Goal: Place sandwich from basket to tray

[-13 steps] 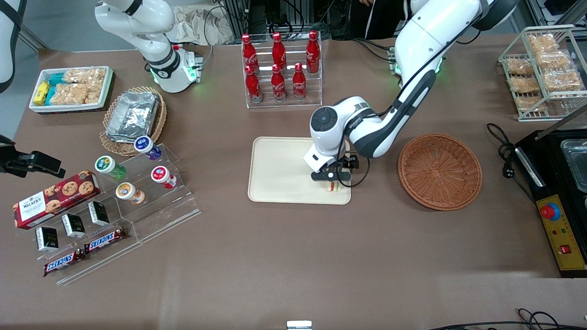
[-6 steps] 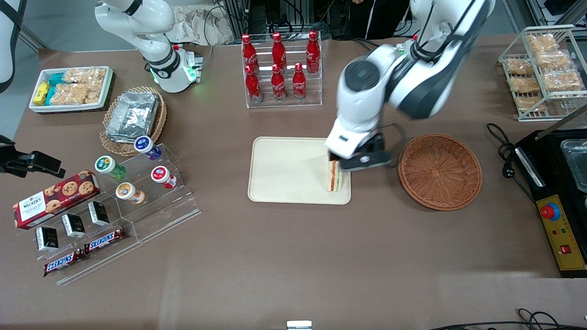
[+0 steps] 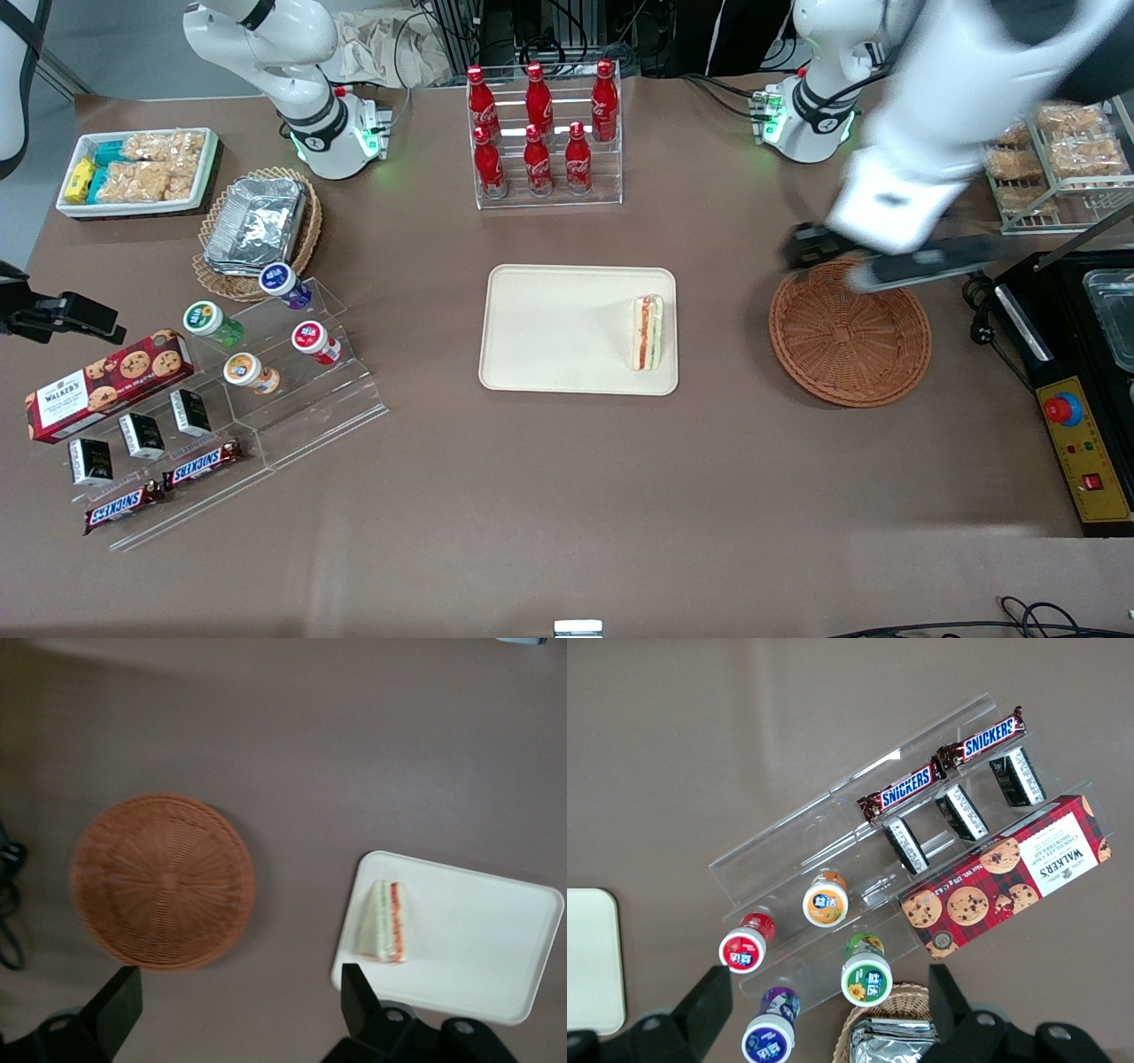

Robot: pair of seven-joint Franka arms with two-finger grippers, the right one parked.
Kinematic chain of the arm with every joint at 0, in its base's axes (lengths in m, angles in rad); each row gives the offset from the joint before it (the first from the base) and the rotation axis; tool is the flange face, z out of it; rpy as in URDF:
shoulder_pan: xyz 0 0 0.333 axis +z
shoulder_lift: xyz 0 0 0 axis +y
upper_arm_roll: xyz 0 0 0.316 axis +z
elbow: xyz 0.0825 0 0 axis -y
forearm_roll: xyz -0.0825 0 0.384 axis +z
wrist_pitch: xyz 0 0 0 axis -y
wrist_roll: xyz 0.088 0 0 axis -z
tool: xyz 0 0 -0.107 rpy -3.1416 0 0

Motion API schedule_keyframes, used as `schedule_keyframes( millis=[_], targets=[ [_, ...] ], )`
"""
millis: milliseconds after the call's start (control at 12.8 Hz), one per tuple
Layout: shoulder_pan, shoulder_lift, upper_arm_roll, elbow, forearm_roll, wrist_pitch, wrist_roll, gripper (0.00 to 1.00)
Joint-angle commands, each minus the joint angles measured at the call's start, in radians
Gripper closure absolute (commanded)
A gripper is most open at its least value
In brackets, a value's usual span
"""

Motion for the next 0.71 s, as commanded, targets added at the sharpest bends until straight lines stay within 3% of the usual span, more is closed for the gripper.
schedule_keyframes(
  millis=[0, 157, 314, 471, 627],
  targets=[
    [-0.038, -0.084, 0.202, -0.009, -0.058, -0.106, 0.339, 0.0],
    [-0.052, -0.104, 0.278, -0.009, -0.06, -0.116, 0.477, 0.0],
    [-0.053, -0.072, 0.267, 0.02, -0.018, -0.107, 0.479, 0.0],
    [-0.05, -0.06, 0.209, 0.033, 0.104, -0.107, 0.471, 0.0],
    [-0.047, -0.049, 0.203, 0.034, 0.092, -0.108, 0.418, 0.0]
  ],
)
